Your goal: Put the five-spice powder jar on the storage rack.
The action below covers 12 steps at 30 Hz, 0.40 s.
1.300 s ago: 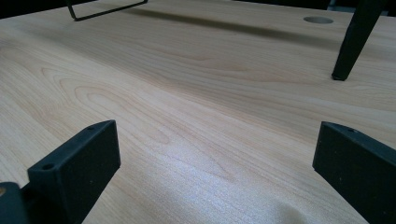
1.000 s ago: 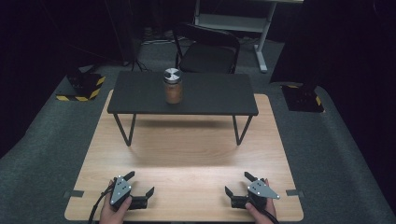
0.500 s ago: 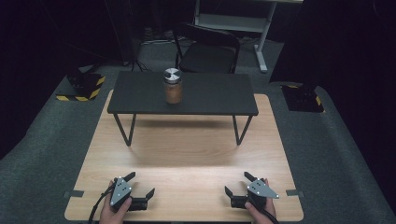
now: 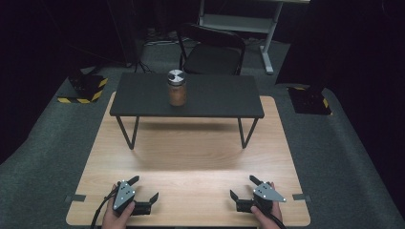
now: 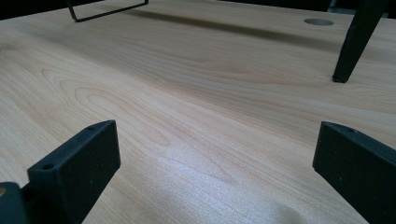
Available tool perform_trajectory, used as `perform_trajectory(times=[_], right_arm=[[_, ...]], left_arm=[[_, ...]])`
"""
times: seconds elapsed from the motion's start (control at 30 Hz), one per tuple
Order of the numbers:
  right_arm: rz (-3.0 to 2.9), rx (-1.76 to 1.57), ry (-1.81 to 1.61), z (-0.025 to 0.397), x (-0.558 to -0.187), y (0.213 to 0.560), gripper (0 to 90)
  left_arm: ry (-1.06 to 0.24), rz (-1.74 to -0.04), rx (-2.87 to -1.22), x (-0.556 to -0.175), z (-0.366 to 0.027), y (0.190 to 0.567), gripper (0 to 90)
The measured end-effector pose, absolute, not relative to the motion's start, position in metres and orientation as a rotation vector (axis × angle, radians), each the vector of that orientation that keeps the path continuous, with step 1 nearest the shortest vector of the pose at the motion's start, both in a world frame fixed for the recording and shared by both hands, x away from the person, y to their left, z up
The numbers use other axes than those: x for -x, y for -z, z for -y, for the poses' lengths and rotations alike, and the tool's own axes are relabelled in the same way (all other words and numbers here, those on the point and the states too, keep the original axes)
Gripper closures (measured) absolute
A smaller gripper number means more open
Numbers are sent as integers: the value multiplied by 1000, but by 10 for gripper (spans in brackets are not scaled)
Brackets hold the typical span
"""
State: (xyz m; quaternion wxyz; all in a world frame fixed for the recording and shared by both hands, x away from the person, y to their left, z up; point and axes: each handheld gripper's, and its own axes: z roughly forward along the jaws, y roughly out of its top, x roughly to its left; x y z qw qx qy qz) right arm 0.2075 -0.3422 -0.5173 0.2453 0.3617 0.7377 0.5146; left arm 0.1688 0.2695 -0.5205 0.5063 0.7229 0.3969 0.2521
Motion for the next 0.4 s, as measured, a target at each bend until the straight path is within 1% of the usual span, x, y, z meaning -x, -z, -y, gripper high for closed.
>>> perform_trajectory(times=[0.4], right_arm=[[-2012, -984, -1408, 343, -207, 518, 6]], left_arm=[[-609, -959, -1743, -169, -269, 520, 6]])
